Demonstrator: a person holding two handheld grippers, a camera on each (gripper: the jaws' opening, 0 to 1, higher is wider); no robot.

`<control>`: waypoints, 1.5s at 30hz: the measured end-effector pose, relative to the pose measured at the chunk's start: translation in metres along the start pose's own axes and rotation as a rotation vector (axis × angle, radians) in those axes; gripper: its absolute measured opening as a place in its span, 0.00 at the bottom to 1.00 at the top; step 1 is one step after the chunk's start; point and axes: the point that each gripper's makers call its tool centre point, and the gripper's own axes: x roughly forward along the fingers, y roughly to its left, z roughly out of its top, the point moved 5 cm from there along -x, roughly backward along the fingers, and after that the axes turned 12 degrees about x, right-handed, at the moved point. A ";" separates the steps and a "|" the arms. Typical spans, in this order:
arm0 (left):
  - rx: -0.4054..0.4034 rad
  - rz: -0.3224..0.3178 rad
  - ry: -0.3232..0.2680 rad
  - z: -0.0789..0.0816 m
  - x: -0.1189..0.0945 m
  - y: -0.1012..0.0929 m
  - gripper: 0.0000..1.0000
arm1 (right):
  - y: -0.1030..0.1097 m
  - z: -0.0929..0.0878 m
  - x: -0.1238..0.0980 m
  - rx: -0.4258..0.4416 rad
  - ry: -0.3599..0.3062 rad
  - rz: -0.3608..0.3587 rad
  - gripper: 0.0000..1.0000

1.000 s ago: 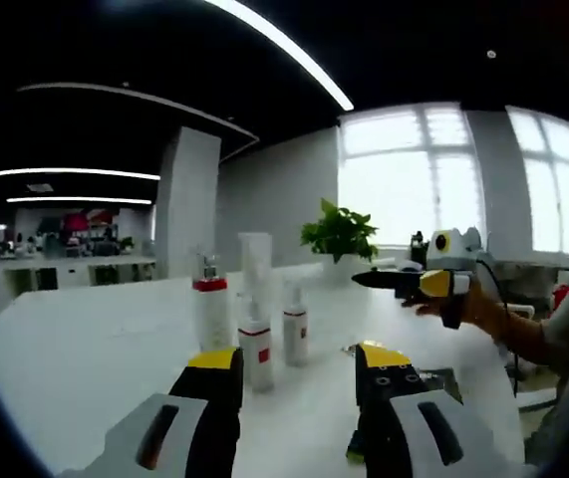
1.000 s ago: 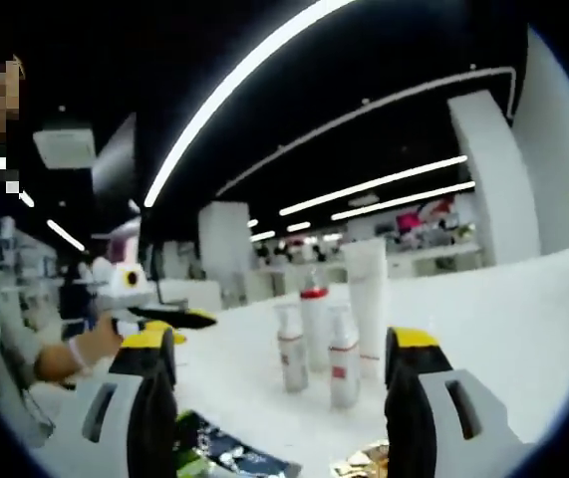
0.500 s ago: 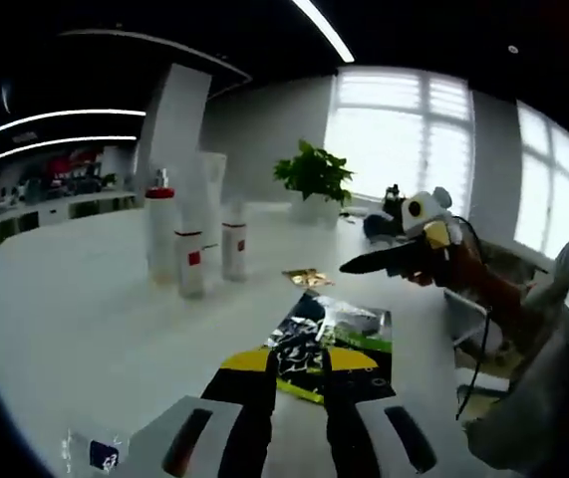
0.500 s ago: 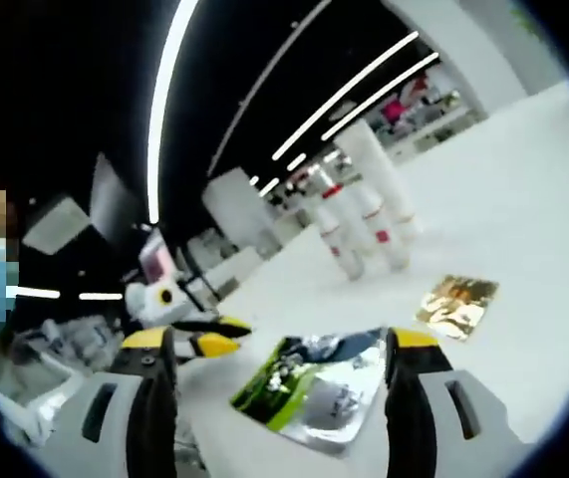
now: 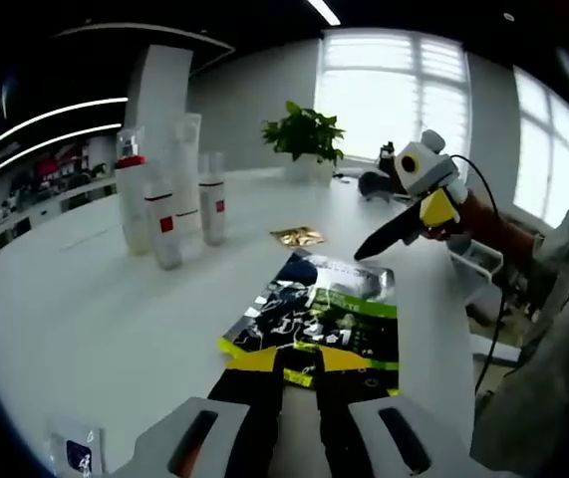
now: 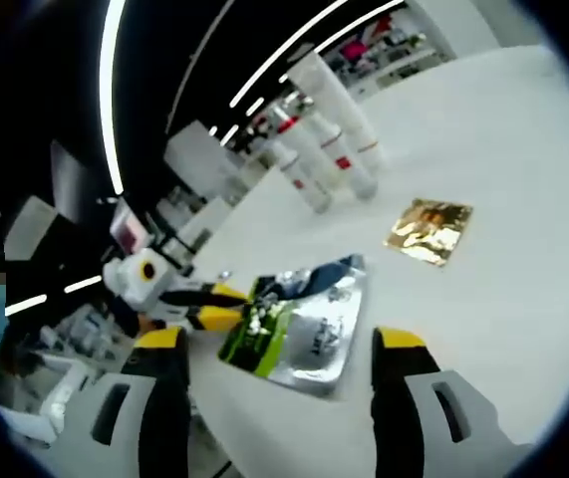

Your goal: Arrange the skincare products in the storage area until every visible bottle or jar stands upright without overlapping.

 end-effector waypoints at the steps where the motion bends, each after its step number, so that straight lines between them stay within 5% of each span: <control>1: -0.007 -0.006 0.015 -0.003 0.000 -0.001 0.11 | 0.001 0.000 -0.001 0.009 0.000 0.003 0.72; 6: -0.008 0.034 0.015 -0.001 0.001 -0.001 0.01 | 0.009 -0.002 -0.003 0.160 0.054 0.093 0.72; 12: 0.006 0.066 0.021 -0.001 0.001 -0.002 0.00 | 0.003 0.010 -0.002 0.322 0.012 0.189 0.75; 18: -0.019 0.059 0.009 -0.002 0.001 -0.002 0.00 | 0.007 0.009 0.002 0.324 0.078 0.220 0.54; 20: -0.022 0.059 0.006 -0.002 0.001 -0.002 0.00 | 0.001 0.004 0.010 0.299 0.098 0.166 0.55; 23: -0.012 0.066 0.007 -0.002 0.001 -0.003 0.01 | -0.002 0.000 0.017 0.244 0.134 0.128 0.45; 28: -0.024 0.076 0.005 -0.001 0.002 -0.004 0.01 | -0.002 0.006 0.020 0.229 0.116 0.123 0.19; 30: -0.029 0.079 -0.014 -0.001 0.001 -0.004 0.01 | -0.001 0.009 0.019 0.198 0.101 0.107 0.01; 33: -0.029 0.089 -0.065 0.001 0.000 -0.004 0.04 | 0.005 0.011 0.017 0.142 0.087 0.130 0.00; 37: -0.038 0.128 -0.248 0.022 -0.013 0.000 0.07 | 0.024 0.015 0.011 0.088 0.058 0.183 0.00; 45: -0.011 0.180 -0.360 0.039 -0.035 0.017 0.27 | 0.062 0.018 -0.005 -0.101 0.038 0.261 0.00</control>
